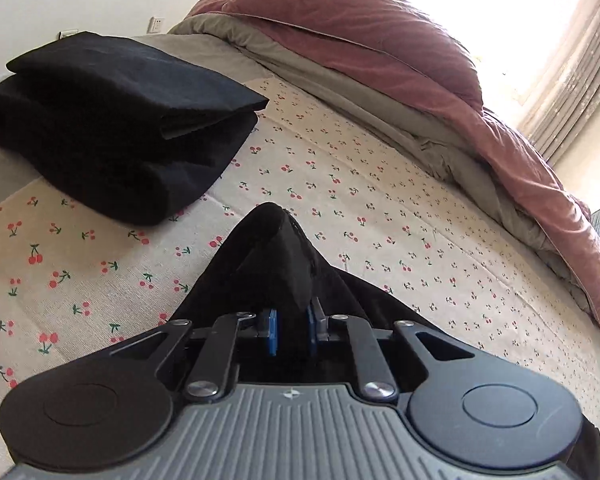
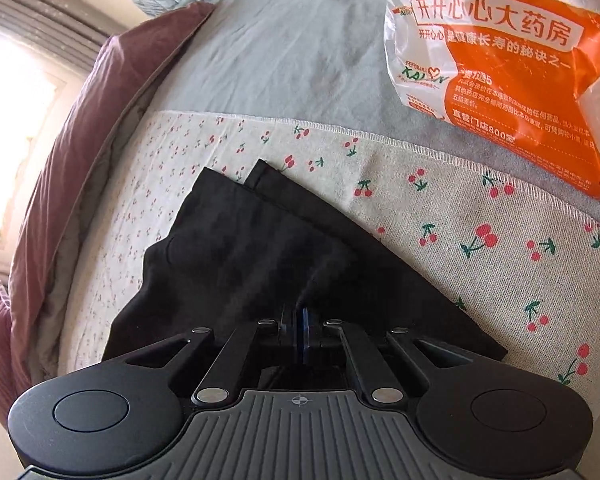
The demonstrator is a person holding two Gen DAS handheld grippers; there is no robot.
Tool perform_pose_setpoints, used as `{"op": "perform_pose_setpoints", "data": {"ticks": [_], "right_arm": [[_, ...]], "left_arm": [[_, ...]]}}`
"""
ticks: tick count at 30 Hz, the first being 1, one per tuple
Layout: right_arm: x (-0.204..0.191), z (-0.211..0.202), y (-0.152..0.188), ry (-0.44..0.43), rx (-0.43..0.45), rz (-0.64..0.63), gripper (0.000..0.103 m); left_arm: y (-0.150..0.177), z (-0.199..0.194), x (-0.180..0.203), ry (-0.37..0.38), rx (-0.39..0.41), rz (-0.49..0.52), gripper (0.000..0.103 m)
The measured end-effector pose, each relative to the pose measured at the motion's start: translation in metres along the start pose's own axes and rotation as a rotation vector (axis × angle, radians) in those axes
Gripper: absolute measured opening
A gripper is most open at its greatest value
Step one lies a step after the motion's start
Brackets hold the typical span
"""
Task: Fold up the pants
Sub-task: 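Lower the folded trousers and open both grippers to release them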
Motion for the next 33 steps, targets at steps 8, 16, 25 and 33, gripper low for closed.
{"op": "perform_pose_setpoints", "data": {"ticks": [8,16,25,33], "right_arm": [[-0.040,-0.058,-0.037,-0.176,0.087,-0.019,0.001],[0.022,-0.046,-0.003,-0.042,0.014,-0.120,0.001],[0.034,-0.051,0.007,-0.043,0.024,-0.195,0.001],[0.042,-0.052,0.004,-0.042,0.033,-0.191,0.001]], "left_arm": [[-0.019,-0.071,-0.043,0.087,0.062,-0.123,0.003],[0.051,-0.060,-0.086,-0.004,-0.089,-0.001,0.003],[0.061,-0.072,-0.090,-0.008,-0.082,0.014,0.009],[0.064,-0.077,-0.098,0.013,-0.082,-0.015,0.014]]}}
Point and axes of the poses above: each gripper's, at about its wrist camera, not at the fingertips, and z roughly the way its jaws point, x to its right, y to its underside, the point moved 5 cm from there along z, roughly the way its jaws point, and after that the axes turned 15 degrees about x, right-handed, at the moved point
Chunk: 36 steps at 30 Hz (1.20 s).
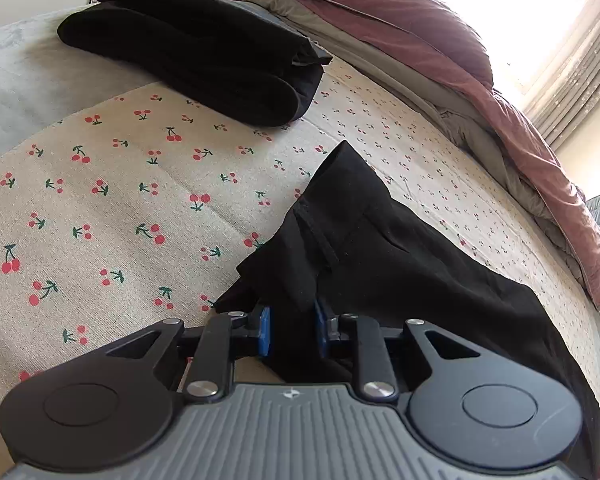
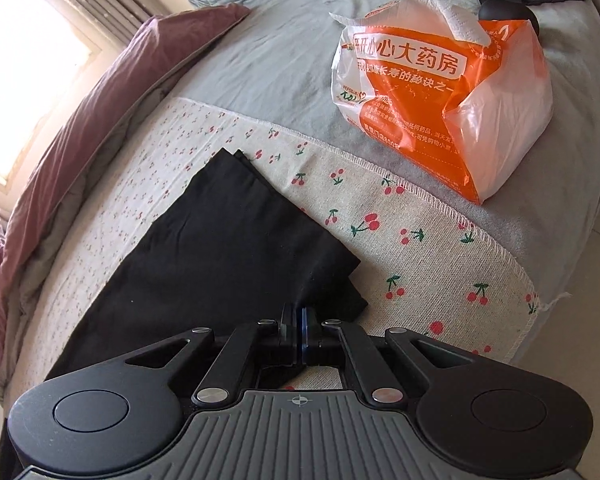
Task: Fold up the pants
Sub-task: 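Lower the folded trousers and open both grippers to release them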
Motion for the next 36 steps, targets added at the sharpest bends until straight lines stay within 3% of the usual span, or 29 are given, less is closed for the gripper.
{"op": "perform_pose_setpoints", "data": {"ticks": [4,8,16,19,21,22,23,29,34,36], "right_arm": [[0.001,0.002,0.002,0.011,-0.001,-0.001,0.002],[0.010,-0.010,0.005,-0.017,0.011,0.073,0.010],[0.021,-0.026,-0.012,0.008,0.084,0.099,0.016],[0.019,-0.019,-0.013,-0.013,0.078,0.144,0.030],[0.018,-0.014,-0.012,0.014,0.080,0.129,0.029],[0.018,-0.013,-0.012,0.033,0.092,0.116,0.014],[0.017,-0.012,-0.012,0.066,0.109,0.095,0.007],[0.018,-0.033,-0.004,0.077,0.183,0.057,0.003],[0.028,-0.031,0.002,0.075,0.181,0.065,0.003],[0.029,-0.041,-0.001,0.086,0.229,0.055,0.000]], "left_arm": [[0.002,-0.002,0.008,-0.021,-0.005,0.038,0.020],[-0.002,-0.016,0.005,-0.008,-0.008,-0.032,0.054],[-0.006,-0.018,-0.002,0.002,-0.011,-0.069,0.059],[0.000,-0.011,0.001,0.011,-0.028,-0.096,0.067],[0.003,-0.005,0.005,0.000,-0.043,-0.084,0.069],[0.004,-0.003,0.006,-0.013,-0.048,-0.072,0.069],[0.004,-0.002,0.007,-0.021,-0.049,-0.066,0.069],[0.003,-0.001,0.004,-0.034,-0.048,-0.080,0.069],[0.003,0.001,0.005,-0.051,-0.041,-0.076,0.069],[0.003,0.001,0.005,-0.049,-0.040,-0.072,0.069]]}}
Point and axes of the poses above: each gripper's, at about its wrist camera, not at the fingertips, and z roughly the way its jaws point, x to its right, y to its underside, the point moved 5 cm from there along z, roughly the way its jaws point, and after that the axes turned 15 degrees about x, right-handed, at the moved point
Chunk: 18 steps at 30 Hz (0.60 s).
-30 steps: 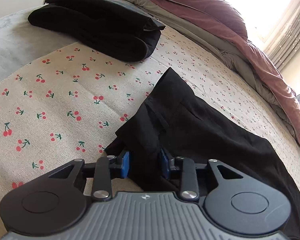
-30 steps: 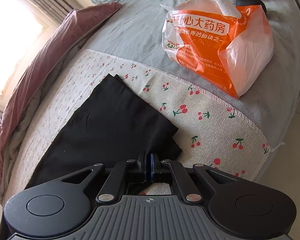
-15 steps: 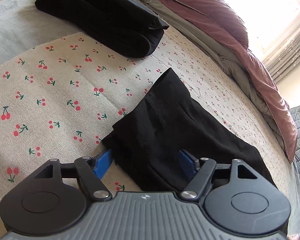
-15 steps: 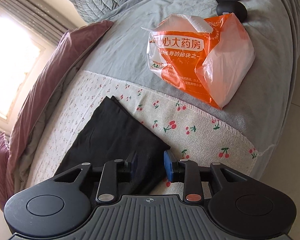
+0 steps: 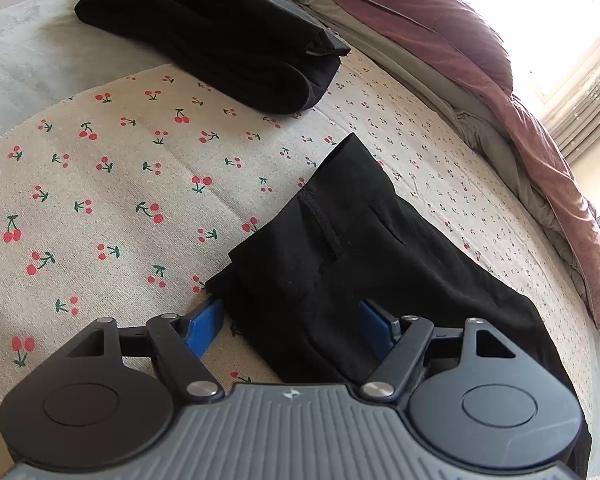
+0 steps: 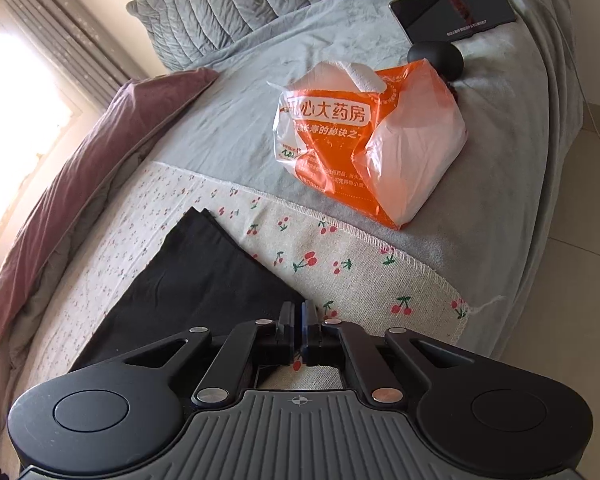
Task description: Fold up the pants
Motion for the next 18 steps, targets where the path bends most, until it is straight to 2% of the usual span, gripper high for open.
{"op": "perform_pose_setpoints", "data": {"ticks": [1,3,5,6,8,10,12,14,16,18], "right_arm": [[0.002,-0.003,-0.004,0.035,0.028,-0.032,0.000],[0.007,0.003,-0.004,0.058,0.015,-0.059,0.000],[0.005,0.008,-0.001,0.037,-0.023,-0.094,0.003],[0.000,0.007,-0.002,0.016,-0.023,-0.115,0.009],[-0.010,0.007,-0.006,-0.014,-0.015,-0.154,0.011],[-0.021,0.011,-0.011,-0.007,-0.017,-0.188,0.020],[-0.035,0.018,-0.017,0.000,-0.017,-0.225,0.023],[-0.059,0.029,-0.021,-0.013,-0.030,-0.259,0.026],[-0.097,0.040,-0.022,-0.055,-0.039,-0.305,0.034],[-0.143,0.049,-0.014,-0.116,-0.059,-0.375,0.041]], "left_arm": [[0.000,0.001,-0.001,0.000,0.000,0.007,0.069],[0.001,0.002,0.000,-0.002,0.002,0.018,0.069],[0.001,0.001,0.001,-0.006,0.001,0.027,0.070],[0.000,-0.001,0.002,-0.008,-0.004,0.027,0.070],[-0.006,-0.009,0.001,-0.012,0.004,0.013,0.072],[-0.016,-0.020,-0.001,-0.083,0.033,-0.013,0.079],[-0.032,-0.036,0.004,-0.158,0.091,-0.028,0.081],[-0.050,-0.049,0.025,-0.128,0.159,-0.001,0.082],[-0.063,-0.051,0.058,-0.074,0.206,0.033,0.089],[-0.067,-0.039,0.101,0.010,0.191,0.100,0.097]]}}
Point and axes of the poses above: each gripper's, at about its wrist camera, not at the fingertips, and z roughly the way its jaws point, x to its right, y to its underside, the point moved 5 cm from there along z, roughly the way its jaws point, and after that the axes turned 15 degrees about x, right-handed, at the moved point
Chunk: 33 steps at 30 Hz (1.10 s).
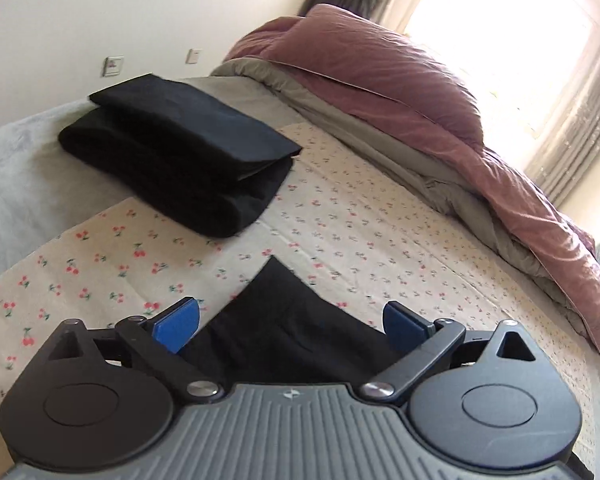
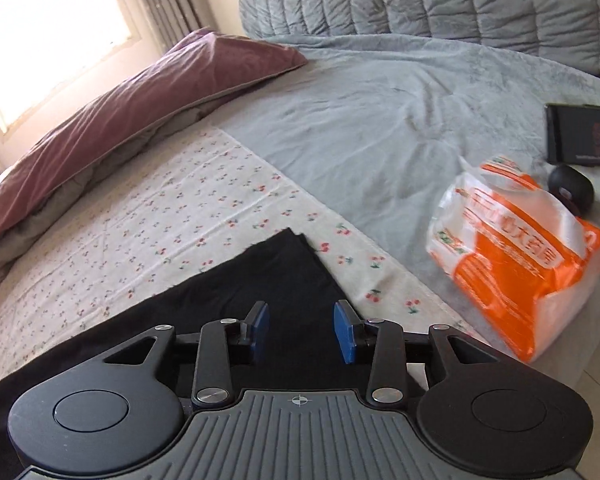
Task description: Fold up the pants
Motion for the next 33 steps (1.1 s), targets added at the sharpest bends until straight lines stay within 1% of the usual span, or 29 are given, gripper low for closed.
{"op": "perform_pose_setpoints", "data": {"ticks": [1,2,3,4,5,6,7,8,9,10,11,12,13,14,15,16,17,19,22,24,25,28,30,31,33], "right_arm": [[-0.036,0.009,-0.002,-0.059,-0.023,-0.062,0.047],[-0.070,0.016,0.000,-0.112,-0.046,-0.119,0.051],[-0.102,0.022,0.004,-0.156,-0.065,-0.171,0.061],[-0.133,0.027,0.010,-0.190,-0.080,-0.216,0.074],[-0.173,0.032,0.024,-0.234,-0.110,-0.278,0.079],[-0.206,0.035,0.039,-0.282,-0.150,-0.343,0.081],[-0.237,0.036,0.055,-0.335,-0.187,-0.417,0.081],[-0.271,0.033,0.074,-0.395,-0.205,-0.498,0.081],[-0.297,0.030,0.086,-0.450,-0.203,-0.553,0.081],[-0.322,0.026,0.097,-0.513,-0.191,-0.590,0.081],[-0.339,0.023,0.104,-0.559,-0.184,-0.602,0.081],[-0.361,0.022,0.114,-0.621,-0.186,-0.614,0.081],[-0.380,0.024,0.123,-0.668,-0.198,-0.627,0.081],[-0.396,0.026,0.133,-0.703,-0.213,-0.647,0.081],[-0.410,0.029,0.142,-0.728,-0.221,-0.672,0.081],[-0.424,0.033,0.151,-0.752,-0.217,-0.696,0.081],[-0.434,0.037,0.157,-0.766,-0.214,-0.706,0.081],[-0.455,0.049,0.168,-0.804,-0.220,-0.689,0.081],[-0.472,0.066,0.181,-0.848,-0.285,-0.643,0.081],[-0.476,0.070,0.193,-0.884,-0.335,-0.669,0.081],[-0.475,0.066,0.196,-0.913,-0.338,-0.700,0.083],[-0.463,0.038,0.196,-1.075,-0.342,-0.830,0.083],[-0.455,0.021,0.191,-1.152,-0.338,-0.885,0.083],[-0.451,0.014,0.189,-1.184,-0.350,-0.895,0.082],[-0.448,0.002,0.186,-1.209,-0.345,-0.919,0.082]], "left_arm": [[0.002,0.010,0.021,0.030,-0.025,0.027,0.097],[0.006,0.020,0.039,0.044,-0.051,0.046,0.097],[0.012,0.031,0.056,0.054,-0.077,0.057,0.097],[0.022,0.045,0.076,0.072,-0.114,0.052,0.097],[0.033,0.058,0.090,0.087,-0.156,0.038,0.097],[0.045,0.070,0.102,0.091,-0.203,0.024,0.097],[0.058,0.081,0.111,0.089,-0.241,0.024,0.096],[0.070,0.091,0.117,0.080,-0.266,0.035,0.096],[0.082,0.099,0.122,0.072,-0.279,0.048,0.095],[0.094,0.105,0.123,0.071,-0.292,0.054,0.095],[0.106,0.110,0.120,0.081,-0.317,0.058,0.095],[0.121,0.116,0.117,0.091,-0.353,0.062,0.095],[0.133,0.121,0.111,0.085,-0.382,0.067,0.095],[0.141,0.123,0.108,0.089,-0.371,0.083,0.095],[0.143,0.121,0.109,0.100,-0.343,0.113,0.095],[0.145,0.118,0.115,0.104,-0.341,0.169,0.095],[0.147,0.116,0.119,0.116,-0.345,0.215,0.095],[0.153,0.112,0.121,0.129,-0.332,0.257,0.095],[0.158,0.105,0.125,0.132,-0.310,0.327,0.095],[0.160,0.102,0.126,0.134,-0.305,0.353,0.095],[0.160,0.101,0.126,0.136,-0.305,0.349,0.095],[0.154,0.101,0.121,0.151,-0.311,0.315,0.095],[0.152,0.100,0.119,0.157,-0.312,0.291,0.095],[0.152,0.099,0.119,0.156,-0.311,0.279,0.095],[0.153,0.099,0.121,0.157,-0.310,0.292,0.095]]}}
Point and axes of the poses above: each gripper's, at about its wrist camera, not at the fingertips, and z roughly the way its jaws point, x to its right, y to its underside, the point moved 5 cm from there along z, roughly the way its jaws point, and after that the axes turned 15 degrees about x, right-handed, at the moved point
